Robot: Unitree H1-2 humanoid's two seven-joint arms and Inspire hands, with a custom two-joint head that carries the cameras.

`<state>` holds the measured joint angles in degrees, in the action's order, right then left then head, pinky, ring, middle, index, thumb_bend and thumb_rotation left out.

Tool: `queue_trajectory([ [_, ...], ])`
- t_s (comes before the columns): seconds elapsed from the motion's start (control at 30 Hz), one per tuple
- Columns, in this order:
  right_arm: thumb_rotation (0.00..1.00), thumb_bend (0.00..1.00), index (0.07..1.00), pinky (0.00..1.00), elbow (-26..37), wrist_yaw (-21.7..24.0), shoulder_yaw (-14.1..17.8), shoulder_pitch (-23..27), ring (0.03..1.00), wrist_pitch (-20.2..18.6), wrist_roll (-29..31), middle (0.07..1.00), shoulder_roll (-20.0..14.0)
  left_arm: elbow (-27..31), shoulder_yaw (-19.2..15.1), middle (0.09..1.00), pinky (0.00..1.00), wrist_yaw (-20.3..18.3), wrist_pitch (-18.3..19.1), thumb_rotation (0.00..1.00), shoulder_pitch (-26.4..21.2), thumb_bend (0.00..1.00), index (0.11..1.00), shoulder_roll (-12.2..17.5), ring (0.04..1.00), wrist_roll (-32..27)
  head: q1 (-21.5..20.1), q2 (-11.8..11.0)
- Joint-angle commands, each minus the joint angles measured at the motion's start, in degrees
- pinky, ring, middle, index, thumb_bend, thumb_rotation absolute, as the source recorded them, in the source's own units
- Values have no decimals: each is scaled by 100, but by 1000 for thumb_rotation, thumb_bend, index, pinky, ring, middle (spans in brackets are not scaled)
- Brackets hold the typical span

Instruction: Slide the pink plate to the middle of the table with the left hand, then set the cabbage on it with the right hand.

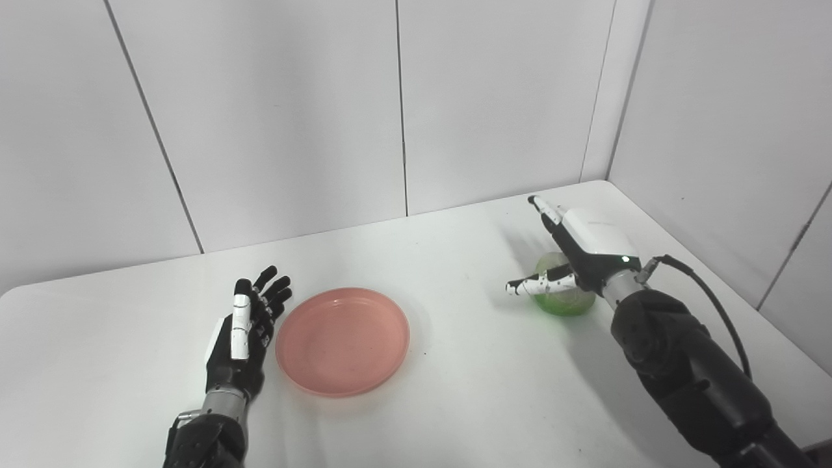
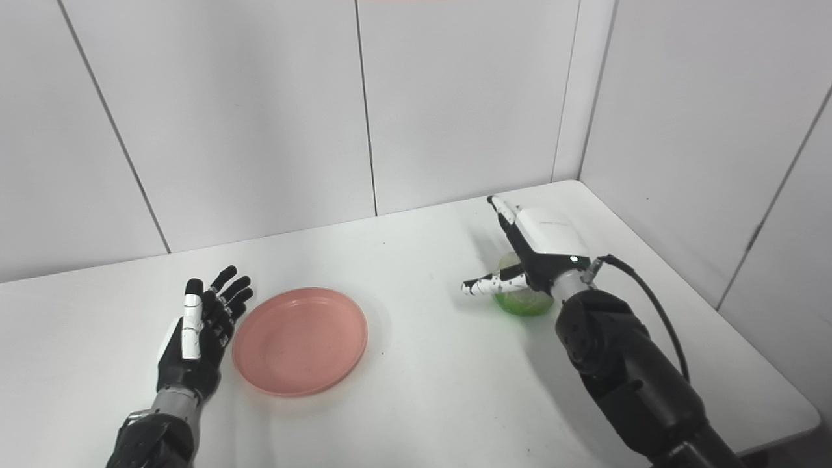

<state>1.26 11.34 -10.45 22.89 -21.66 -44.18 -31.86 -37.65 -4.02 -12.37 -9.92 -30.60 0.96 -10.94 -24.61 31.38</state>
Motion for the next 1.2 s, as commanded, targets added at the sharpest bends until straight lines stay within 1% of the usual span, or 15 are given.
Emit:
queue_trajectory([
  [0.0,586,963,971,977,8,-94,7,304,938,176,-171,932,-187,-199,-38,867,973,-151,-144,1000,46,780,869,92,896,-102,2,7],
  [0.17,550,948,965,996,-236,-192,-109,372,940,272,-293,925,-177,-190,-43,877,973,-200,-176,1000,42,781,878,106,902,-84,-37,13],
  [0.27,527,936,961,1000,-329,-88,-171,415,947,230,-316,930,-162,-148,-52,876,980,-181,-137,1000,67,780,876,96,902,-72,-49,21],
  [0.43,517,943,955,1000,-812,-188,-293,483,926,324,-296,919,-120,-72,-26,872,981,-146,-63,1000,120,774,872,63,900,-28,-30,40],
  [0.5,461,936,948,986,-967,-229,-308,493,912,337,-270,910,-94,-17,1,863,982,-133,-27,1000,146,765,865,52,891,0,-19,47],
  [0.57,319,919,919,850,-1187,-328,-225,504,883,419,-64,898,-8,29,13,871,982,-177,10,1000,174,764,871,38,898,-31,-4,55],
  [0.6,310,918,917,840,-1255,-362,-182,500,881,441,39,897,35,63,31,871,982,-167,25,1000,191,764,871,37,898,-7,7,70],
  [0.63,225,882,896,746,-1277,-378,-151,490,860,444,123,895,67,86,43,872,980,-165,41,1000,203,767,874,38,901,1,7,70],
  [0.67,169,863,882,702,-1280,-390,-131,480,851,453,180,897,83,94,47,873,978,-167,55,1000,205,769,876,42,903,-3,7,70],
  [0.73,58,843,855,655,-1274,-396,-99,470,842,456,286,902,100,109,43,873,974,-179,80,1000,209,761,879,43,906,-31,7,70],
  [0.77,33,840,848,647,-1266,-402,-94,468,841,456,316,902,100,122,41,872,971,-180,91,1000,212,760,879,43,904,-38,3,82],
  [0.9,17,832,840,661,-1130,-356,-91,480,829,403,352,896,23,114,40,873,978,-175,57,1000,214,754,881,42,898,-30,-3,90],
  [0.97,39,816,842,716,-1043,-321,-91,490,845,373,315,892,-34,103,36,875,973,-190,72,1000,207,755,881,40,900,-47,-14,108],
  [1.1,105,833,842,929,-867,-266,-55,506,885,252,187,887,-125,86,38,876,975,-207,95,1000,192,760,881,40,905,-57,-14,108],
  [1.17,111,840,843,948,-813,-250,-20,495,886,219,153,885,-149,113,49,877,977,-195,130,1000,197,758,882,43,905,-39,2,108],
])
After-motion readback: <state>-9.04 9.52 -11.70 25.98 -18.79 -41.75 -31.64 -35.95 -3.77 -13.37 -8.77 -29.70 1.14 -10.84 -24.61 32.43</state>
